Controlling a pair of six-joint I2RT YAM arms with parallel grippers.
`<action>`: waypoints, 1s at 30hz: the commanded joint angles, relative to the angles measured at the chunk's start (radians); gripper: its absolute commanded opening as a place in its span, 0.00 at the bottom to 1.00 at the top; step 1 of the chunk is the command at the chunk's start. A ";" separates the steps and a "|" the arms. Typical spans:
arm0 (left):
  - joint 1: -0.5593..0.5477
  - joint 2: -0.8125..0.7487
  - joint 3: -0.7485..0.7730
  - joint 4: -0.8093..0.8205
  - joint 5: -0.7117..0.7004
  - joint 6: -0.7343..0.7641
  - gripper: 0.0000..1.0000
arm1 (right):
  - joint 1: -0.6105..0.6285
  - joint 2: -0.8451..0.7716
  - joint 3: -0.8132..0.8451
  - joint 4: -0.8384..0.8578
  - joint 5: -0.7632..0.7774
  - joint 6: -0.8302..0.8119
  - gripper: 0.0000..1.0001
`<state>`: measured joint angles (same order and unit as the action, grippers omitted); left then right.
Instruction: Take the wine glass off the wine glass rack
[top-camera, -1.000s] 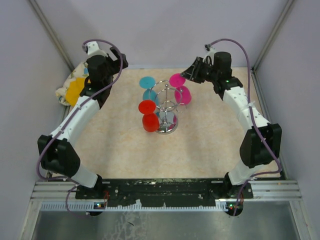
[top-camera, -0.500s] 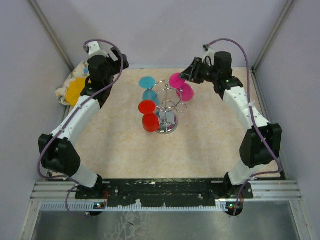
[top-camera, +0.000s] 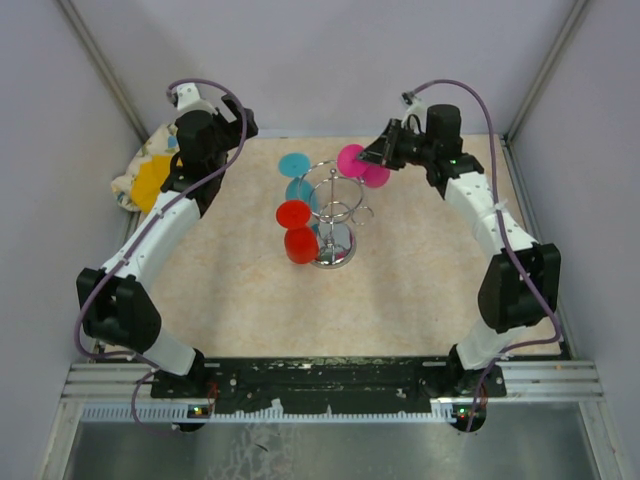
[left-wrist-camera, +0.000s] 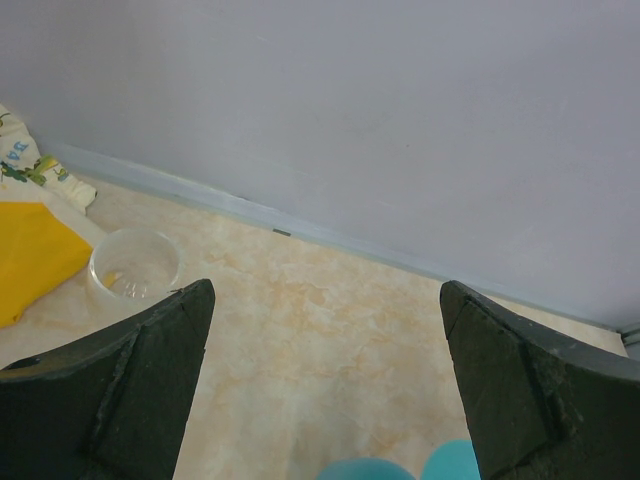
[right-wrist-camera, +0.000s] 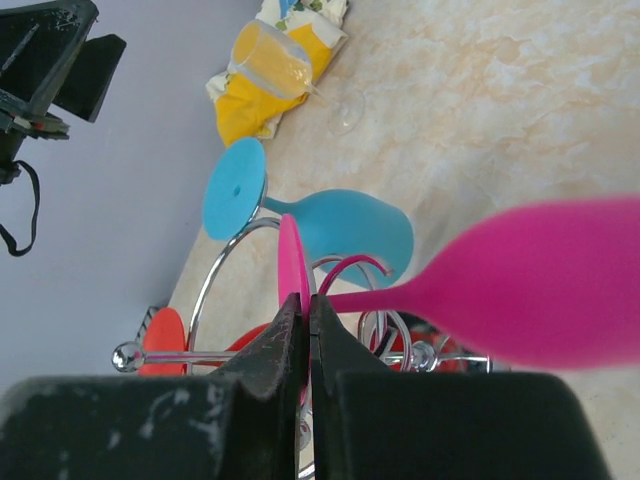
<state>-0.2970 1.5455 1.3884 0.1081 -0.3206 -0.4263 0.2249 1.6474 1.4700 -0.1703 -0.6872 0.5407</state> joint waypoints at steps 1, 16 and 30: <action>-0.002 -0.010 0.026 -0.005 0.009 0.001 1.00 | -0.007 -0.004 0.045 0.042 -0.037 0.028 0.00; -0.002 -0.028 0.029 -0.019 0.008 0.003 1.00 | -0.152 -0.003 -0.042 0.298 -0.118 0.263 0.00; -0.002 -0.015 0.182 -0.189 0.099 -0.014 1.00 | -0.168 -0.247 -0.059 -0.023 0.248 -0.192 0.00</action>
<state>-0.2970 1.5444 1.4799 -0.0128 -0.2951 -0.4278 0.0345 1.5894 1.4063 -0.0360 -0.6640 0.6155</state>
